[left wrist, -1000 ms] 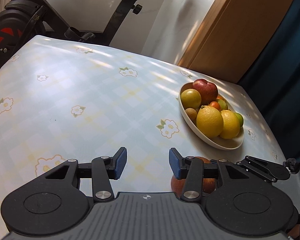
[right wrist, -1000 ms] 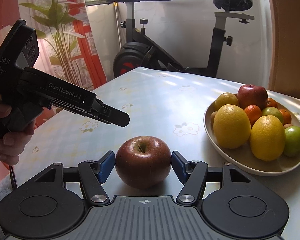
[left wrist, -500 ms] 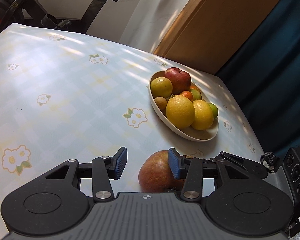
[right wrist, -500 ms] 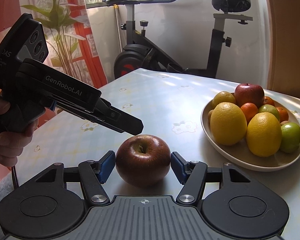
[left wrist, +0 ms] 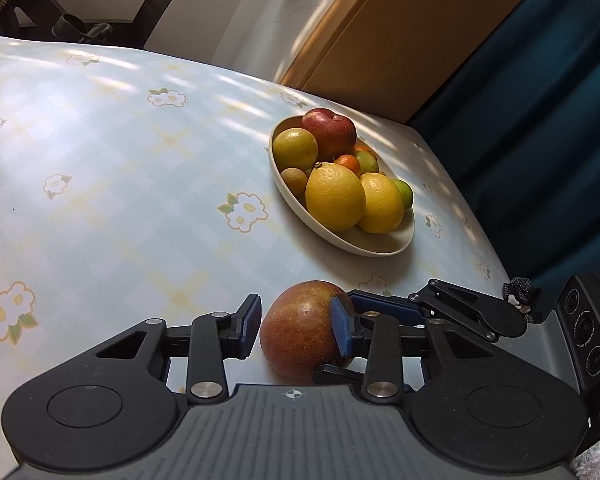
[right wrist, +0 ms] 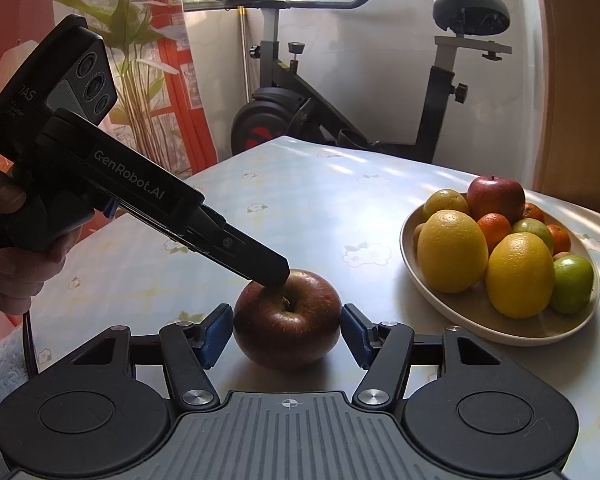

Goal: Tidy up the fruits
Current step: 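Close the right gripper around the red apple, then carry the red apple onto the plate with the right gripper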

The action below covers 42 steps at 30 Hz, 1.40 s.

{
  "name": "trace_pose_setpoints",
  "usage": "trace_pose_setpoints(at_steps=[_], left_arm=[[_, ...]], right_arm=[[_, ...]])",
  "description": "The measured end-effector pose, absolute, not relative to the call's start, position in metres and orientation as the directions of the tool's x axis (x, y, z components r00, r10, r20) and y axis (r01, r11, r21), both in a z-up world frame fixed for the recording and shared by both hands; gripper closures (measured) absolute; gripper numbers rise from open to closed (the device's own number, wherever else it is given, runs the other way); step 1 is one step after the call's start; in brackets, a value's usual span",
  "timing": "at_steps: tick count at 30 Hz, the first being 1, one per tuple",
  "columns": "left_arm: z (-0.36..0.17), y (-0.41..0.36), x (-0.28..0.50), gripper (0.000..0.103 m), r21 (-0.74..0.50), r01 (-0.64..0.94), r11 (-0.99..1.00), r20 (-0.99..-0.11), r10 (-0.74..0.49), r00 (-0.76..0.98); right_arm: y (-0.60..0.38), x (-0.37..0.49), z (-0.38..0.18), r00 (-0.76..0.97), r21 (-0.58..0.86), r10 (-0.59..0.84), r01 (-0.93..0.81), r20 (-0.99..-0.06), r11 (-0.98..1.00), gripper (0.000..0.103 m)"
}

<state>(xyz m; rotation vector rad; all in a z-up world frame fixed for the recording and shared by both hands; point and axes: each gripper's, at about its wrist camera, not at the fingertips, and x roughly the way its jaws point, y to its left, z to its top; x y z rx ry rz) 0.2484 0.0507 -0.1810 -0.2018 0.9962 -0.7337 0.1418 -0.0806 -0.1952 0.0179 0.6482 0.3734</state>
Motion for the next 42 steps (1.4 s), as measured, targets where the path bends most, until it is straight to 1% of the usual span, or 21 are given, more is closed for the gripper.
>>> trace_pose_setpoints(at_steps=[3, 9, 15, 19, 24, 27, 42], left_arm=[[-0.181, 0.047, 0.247, 0.063, -0.473, 0.478, 0.741, -0.692, -0.648, 0.32], [-0.181, 0.042, 0.247, 0.063, -0.462, 0.493, 0.738, -0.698, -0.645, 0.312], [-0.18, 0.044, 0.247, 0.063, -0.456, 0.49, 0.743, -0.7, -0.64, 0.318], [-0.18, 0.044, 0.247, 0.063, -0.458, 0.485, 0.745, -0.699, -0.639, 0.322], [-0.18, 0.039, 0.244, 0.063, -0.46, 0.492, 0.739, -0.693, -0.645, 0.322], [-0.176, 0.033, 0.243, 0.067, -0.441, 0.507, 0.741, -0.697, -0.638, 0.327], [-0.144, -0.014, 0.258, 0.067, -0.442, 0.539, 0.717, -0.656, -0.668, 0.351]], right_arm=[[-0.081, 0.139, -0.197, 0.733, 0.114, 0.34, -0.341, -0.59, 0.933, 0.046], [-0.084, 0.139, -0.202, 0.723, 0.146, 0.349, -0.33, -0.597, 0.933, 0.043], [-0.088, 0.144, -0.21, 0.708, 0.203, 0.371, -0.313, -0.601, 0.928, 0.043], [-0.096, 0.145, -0.215, 0.708, 0.279, 0.395, -0.282, -0.585, 0.918, 0.043], [-0.1, 0.142, -0.215, 0.717, 0.294, 0.384, -0.255, -0.582, 0.921, 0.044], [-0.103, 0.139, -0.214, 0.727, 0.278, 0.37, -0.251, -0.578, 0.927, 0.044], [-0.157, 0.143, -0.182, 0.802, 0.237, 0.319, -0.227, -0.506, 0.945, 0.044]])
